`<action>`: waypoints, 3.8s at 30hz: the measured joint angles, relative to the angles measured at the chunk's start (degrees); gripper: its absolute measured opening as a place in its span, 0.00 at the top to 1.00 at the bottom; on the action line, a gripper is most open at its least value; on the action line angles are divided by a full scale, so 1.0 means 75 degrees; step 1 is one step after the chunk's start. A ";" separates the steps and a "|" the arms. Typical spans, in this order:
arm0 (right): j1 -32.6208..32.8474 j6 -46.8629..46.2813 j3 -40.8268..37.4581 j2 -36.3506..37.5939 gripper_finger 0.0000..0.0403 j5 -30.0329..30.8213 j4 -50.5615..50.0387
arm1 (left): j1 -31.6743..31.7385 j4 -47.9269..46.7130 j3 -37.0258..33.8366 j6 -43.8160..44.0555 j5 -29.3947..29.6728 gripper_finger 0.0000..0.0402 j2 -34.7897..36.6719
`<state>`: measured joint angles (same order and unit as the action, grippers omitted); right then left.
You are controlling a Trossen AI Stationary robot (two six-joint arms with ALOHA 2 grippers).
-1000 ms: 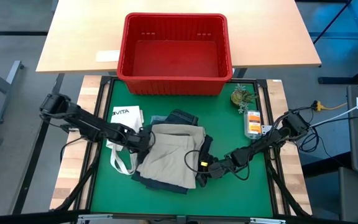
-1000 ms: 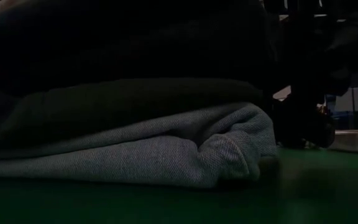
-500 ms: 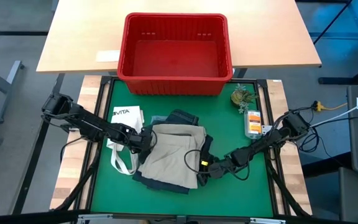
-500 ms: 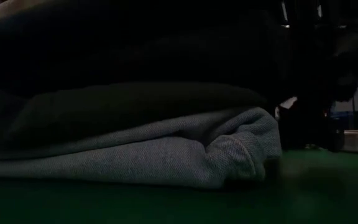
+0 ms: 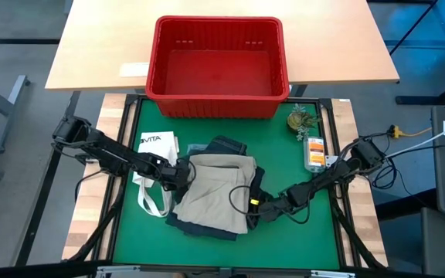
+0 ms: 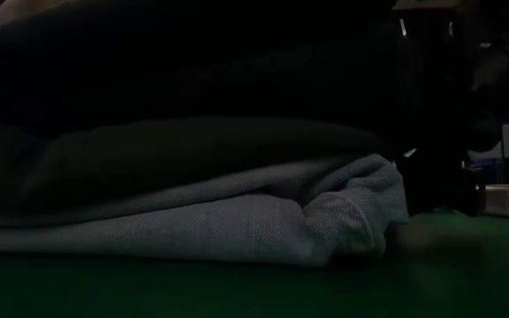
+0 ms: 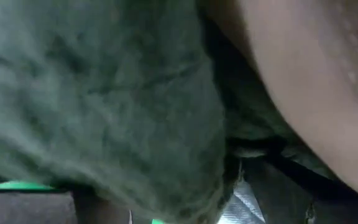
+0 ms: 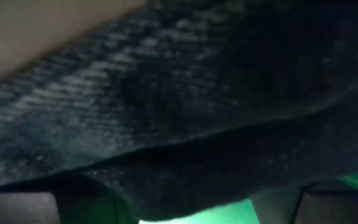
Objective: Fold Laundry from Bin
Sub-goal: Put the stacked clothes into the red bin
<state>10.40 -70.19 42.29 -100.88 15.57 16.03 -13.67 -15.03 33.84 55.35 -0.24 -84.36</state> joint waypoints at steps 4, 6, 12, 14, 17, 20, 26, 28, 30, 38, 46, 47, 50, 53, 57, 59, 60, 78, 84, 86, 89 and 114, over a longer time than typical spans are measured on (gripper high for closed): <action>-0.0007 0.0014 -0.0004 -0.0102 0.41 0.0047 0.0374 | -0.0006 0.0285 -0.0020 0.0011 -0.0079 0.46 -0.0017; -0.0004 0.0016 -0.0004 -0.0285 0.41 0.0045 0.0670 | -0.0009 0.0402 -0.0023 0.0011 -0.0126 0.47 -0.0023; -0.0004 0.0081 0.0023 -0.0808 0.41 0.0003 0.1534 | -0.0020 0.0555 -0.0023 0.0006 -0.0186 0.52 -0.0025; -0.0004 0.0092 0.0138 -0.0900 0.41 0.0154 0.1463 | -0.0020 0.0598 -0.0023 0.0003 -0.0183 0.54 -0.0026; -0.0001 0.0334 0.0336 -0.0947 0.42 0.0227 0.1418 | -0.0020 0.0624 -0.0023 -0.0006 -0.0171 0.57 -0.0026; -0.0001 0.0682 0.0535 -0.0970 0.48 0.0184 0.1335 | -0.0020 0.0649 -0.0023 -0.0015 -0.0180 0.61 -0.0026; -0.0069 0.1178 0.0719 -0.0970 0.77 0.0266 0.1256 | -0.0020 0.0678 -0.0023 -0.0039 -0.0177 0.79 -0.0026; -0.0082 0.1199 0.0719 -0.0970 0.87 0.0337 0.1256 | -0.0020 0.0706 -0.0021 -0.0028 -0.0177 0.86 -0.0026; -0.0091 0.1207 0.0719 -0.0970 0.95 0.0394 0.1293 | -0.0020 0.0712 -0.0020 -0.0014 -0.0177 0.91 -0.0025; -0.0097 0.1205 0.0728 -0.0970 0.88 0.0574 0.1440 | -0.0017 0.0671 -0.0020 -0.0015 -0.0129 0.91 0.0429; -0.0114 0.1502 0.0730 -0.0968 0.96 0.0707 0.1935 | 0.0005 0.0685 -0.0017 -0.0021 0.0084 0.91 0.0952; -0.0138 0.1598 0.0746 -0.0965 0.96 0.0720 0.2047 | 0.0010 0.0718 -0.0017 -0.0021 0.0081 0.91 0.0963; -0.0300 0.1799 0.0904 -0.0897 0.94 0.0530 0.2051 | 0.0048 0.0877 -0.0017 -0.0031 0.0032 0.91 0.0965; -0.0525 0.1844 0.1029 -0.0874 0.93 0.0240 0.2072 | 0.0127 0.0907 0.0024 -0.0090 -0.0036 0.91 0.0966; -0.0740 0.2064 0.1097 -0.0874 0.94 0.0029 0.2055 | 0.0204 0.0827 0.0095 -0.0276 -0.0039 0.91 0.1058; -0.0811 0.2217 0.1106 -0.0834 0.95 0.0021 0.2069 | 0.0269 0.0821 0.0131 -0.0325 -0.0045 0.91 0.1179; -0.0847 0.2240 0.1106 -0.0800 0.95 0.0032 0.2057 | 0.0302 0.0814 0.0131 -0.0357 -0.0036 0.91 0.1272; -0.1630 0.3338 0.1121 0.0157 0.95 -0.0008 0.2000 | 0.1178 0.0760 0.0444 -0.1005 0.0125 0.91 0.2077; -0.1879 0.3543 0.1119 0.0415 0.94 0.0022 0.2001 | 0.1671 0.0157 0.1016 -0.1581 0.0092 0.91 0.2107; -0.1969 0.3683 0.1119 0.0537 0.94 0.0036 0.1977 | 0.1805 -0.0031 0.1204 -0.1750 0.0091 0.91 0.2107; -0.2103 0.3850 0.1118 0.0711 0.95 0.0019 0.1982 | 0.1970 -0.0274 0.1528 -0.2017 0.0091 0.91 0.2110; -0.3083 0.5988 0.4417 0.1071 0.94 0.0376 -0.1090 | 0.3614 -0.2052 0.4496 -0.3650 -0.0136 0.92 0.2133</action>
<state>-12.72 -25.27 75.41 -92.85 18.39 7.85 13.43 -30.42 67.57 27.98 -1.25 -68.36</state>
